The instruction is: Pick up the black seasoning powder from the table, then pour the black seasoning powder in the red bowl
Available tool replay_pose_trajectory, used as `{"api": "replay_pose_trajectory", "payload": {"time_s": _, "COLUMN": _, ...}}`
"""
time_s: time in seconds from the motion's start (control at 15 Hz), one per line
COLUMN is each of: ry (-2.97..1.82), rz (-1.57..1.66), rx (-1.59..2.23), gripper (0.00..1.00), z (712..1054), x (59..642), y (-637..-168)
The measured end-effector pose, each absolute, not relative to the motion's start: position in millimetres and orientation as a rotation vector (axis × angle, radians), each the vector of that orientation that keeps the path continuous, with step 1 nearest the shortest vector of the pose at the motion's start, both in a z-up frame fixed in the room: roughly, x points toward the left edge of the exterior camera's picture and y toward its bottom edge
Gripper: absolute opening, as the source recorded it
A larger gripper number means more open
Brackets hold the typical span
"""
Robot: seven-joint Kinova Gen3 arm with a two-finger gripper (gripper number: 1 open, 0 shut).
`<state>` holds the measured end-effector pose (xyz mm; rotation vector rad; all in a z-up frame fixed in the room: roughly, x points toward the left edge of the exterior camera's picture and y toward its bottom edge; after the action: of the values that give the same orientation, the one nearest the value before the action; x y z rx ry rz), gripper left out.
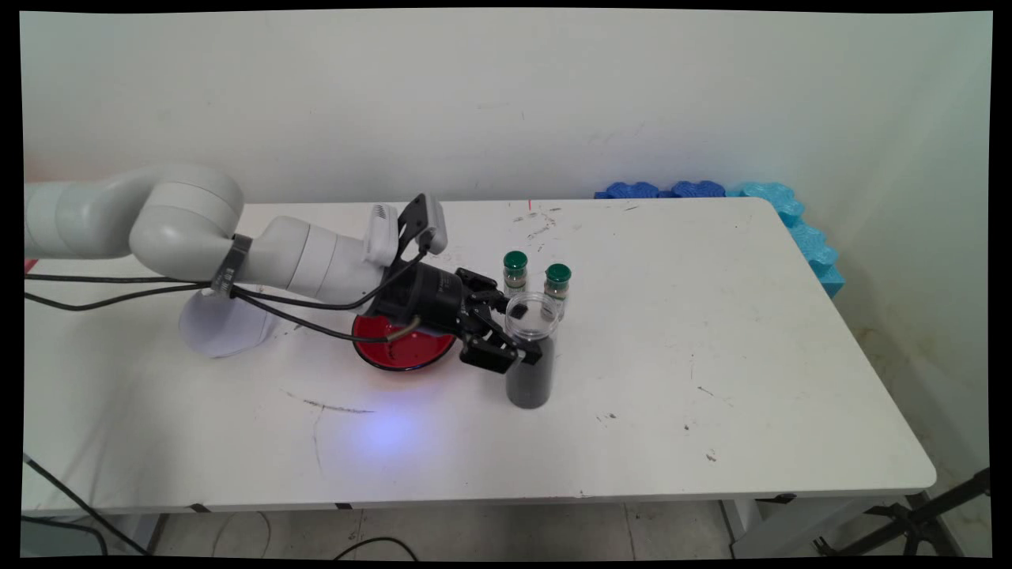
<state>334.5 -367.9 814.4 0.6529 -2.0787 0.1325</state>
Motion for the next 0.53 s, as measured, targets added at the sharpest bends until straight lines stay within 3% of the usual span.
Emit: {"api": "replay_pose_trajectory", "payload": {"time_s": 0.53, "ry": -2.083, "rz": 0.113, "rx": 0.626, "gripper": 0.00, "z": 822.4, "x": 333.7, "y": -364.7}}
